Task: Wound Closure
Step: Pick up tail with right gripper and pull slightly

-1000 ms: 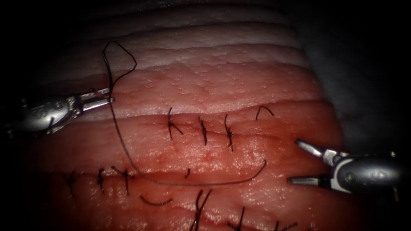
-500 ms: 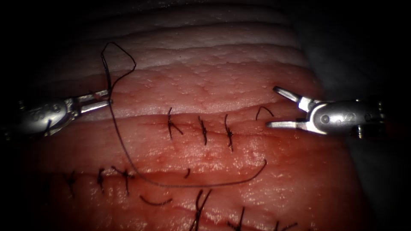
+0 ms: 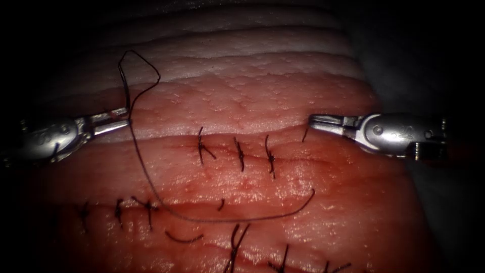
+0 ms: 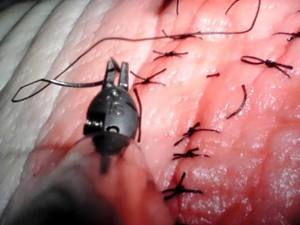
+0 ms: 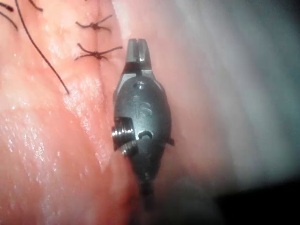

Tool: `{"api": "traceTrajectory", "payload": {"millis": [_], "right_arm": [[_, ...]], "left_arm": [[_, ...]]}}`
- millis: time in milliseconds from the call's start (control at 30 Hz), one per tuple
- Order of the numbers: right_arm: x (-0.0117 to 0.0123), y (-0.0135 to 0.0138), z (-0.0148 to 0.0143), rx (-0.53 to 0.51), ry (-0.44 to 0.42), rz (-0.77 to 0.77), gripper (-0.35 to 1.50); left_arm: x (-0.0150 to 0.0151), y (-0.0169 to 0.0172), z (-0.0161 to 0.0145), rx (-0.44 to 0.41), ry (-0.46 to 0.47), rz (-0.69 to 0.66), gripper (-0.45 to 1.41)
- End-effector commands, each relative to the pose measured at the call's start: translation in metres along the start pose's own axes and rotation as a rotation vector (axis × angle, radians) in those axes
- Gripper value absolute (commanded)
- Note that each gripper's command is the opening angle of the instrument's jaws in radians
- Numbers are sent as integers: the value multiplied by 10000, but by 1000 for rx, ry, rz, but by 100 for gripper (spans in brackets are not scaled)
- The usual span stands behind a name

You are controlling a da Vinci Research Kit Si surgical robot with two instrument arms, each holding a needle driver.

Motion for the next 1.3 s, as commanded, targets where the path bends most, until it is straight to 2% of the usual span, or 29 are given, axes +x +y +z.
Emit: {"api": "traceTrajectory", "payload": {"millis": [33, 167, 200, 400, 567, 733, 1300], "right_arm": [[1, 2, 12, 15, -18, 98, -35], [1, 11, 15, 33, -80, 299, -35], [2, 14, 17, 42, -121, 367, -35], [5, 19, 17, 54, -200, 474, -35], [14, 26, 16, 58, -211, 492, -35], [36, 38, 15, 61, -197, 517, -35], [52, 39, 11, 54, -176, 539, -35]], "left_arm": [[-4, 0, 7, -1, 2, 1, -45], [-4, 1, 7, -4, -2, 2, -45], [-4, 1, 8, -6, -5, 3, -45], [-4, 2, 8, -10, -7, 5, -45], [-4, 3, 8, -12, -10, 5, -45], [-5, 3, 9, -16, -10, 6, -45], [-15, 4, 13, -41, -31, 3, -45]]}}
